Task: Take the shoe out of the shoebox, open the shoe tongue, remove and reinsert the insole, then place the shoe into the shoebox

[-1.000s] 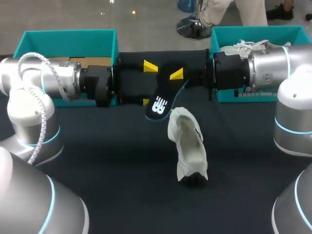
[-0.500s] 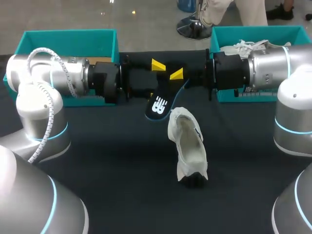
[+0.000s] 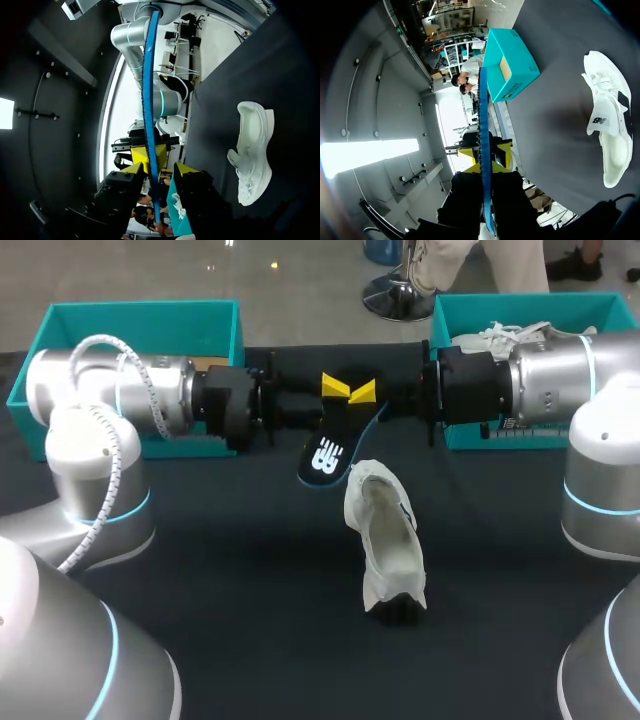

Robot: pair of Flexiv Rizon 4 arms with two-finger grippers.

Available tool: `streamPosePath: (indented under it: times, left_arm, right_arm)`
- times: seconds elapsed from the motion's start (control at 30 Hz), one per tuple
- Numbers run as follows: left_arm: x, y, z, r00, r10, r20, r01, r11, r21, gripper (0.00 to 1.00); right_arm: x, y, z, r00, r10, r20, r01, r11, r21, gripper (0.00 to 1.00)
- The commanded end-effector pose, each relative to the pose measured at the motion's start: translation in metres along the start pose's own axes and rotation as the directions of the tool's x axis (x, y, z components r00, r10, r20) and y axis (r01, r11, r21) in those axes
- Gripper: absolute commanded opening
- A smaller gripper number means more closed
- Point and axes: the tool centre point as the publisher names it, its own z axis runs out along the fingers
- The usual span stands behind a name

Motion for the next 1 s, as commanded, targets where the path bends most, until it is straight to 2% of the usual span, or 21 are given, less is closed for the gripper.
streamPosePath:
  times: [0.03,0.43,0.47,0.53,0.87,0.93,0.97,1.0]
  left_arm:
    - [0.0011,0.0014,0.0010,1.000,0.002,-0.002,-0.002,1.000,-0.002,0.38]
    - [0.0021,0.0035,-0.0081,1.000,0.002,-0.004,-0.002,1.000,-0.019,0.35]
    - [0.0021,0.0036,-0.0080,1.000,0.002,-0.003,-0.002,1.000,-0.018,0.33]
    - [0.0013,0.0032,-0.0072,1.000,0.002,0.001,-0.002,1.000,-0.017,0.14]
    - [0.0015,-0.0001,-0.0037,1.000,0.002,0.003,-0.002,1.000,-0.005,0.09]
    - [0.0014,-0.0006,-0.0028,1.000,0.000,0.004,0.000,1.000,-0.003,0.06]
    - [0.0012,-0.0011,-0.0024,1.000,-0.001,0.004,0.001,1.000,-0.002,0.00]
    - [0.0010,-0.0015,-0.0023,1.000,-0.001,0.003,0.001,1.000,-0.001,0.00]
  right_arm:
    - [-0.0002,0.0001,0.0015,1.000,0.000,0.001,0.000,1.000,-0.002,0.00]
    - [-0.0002,0.0001,0.0015,1.000,0.000,0.001,0.000,1.000,-0.002,0.00]
    - [-0.0002,0.0001,0.0015,1.000,0.000,0.001,0.000,1.000,-0.002,0.00]
    - [-0.0002,0.0001,0.0015,1.000,0.000,0.001,0.000,1.000,-0.002,0.00]
    - [-0.0002,0.0001,0.0015,1.000,0.000,0.001,0.000,1.000,-0.002,0.00]
    - [-0.0002,0.0001,0.0015,1.000,0.000,0.001,0.000,1.000,-0.002,0.00]
    - [-0.0002,0.0001,0.0015,1.000,0.000,0.001,0.000,1.000,-0.002,0.00]
    - [-0.0002,0.0001,0.0015,1.000,0.000,0.001,0.000,1.000,-0.002,0.00]
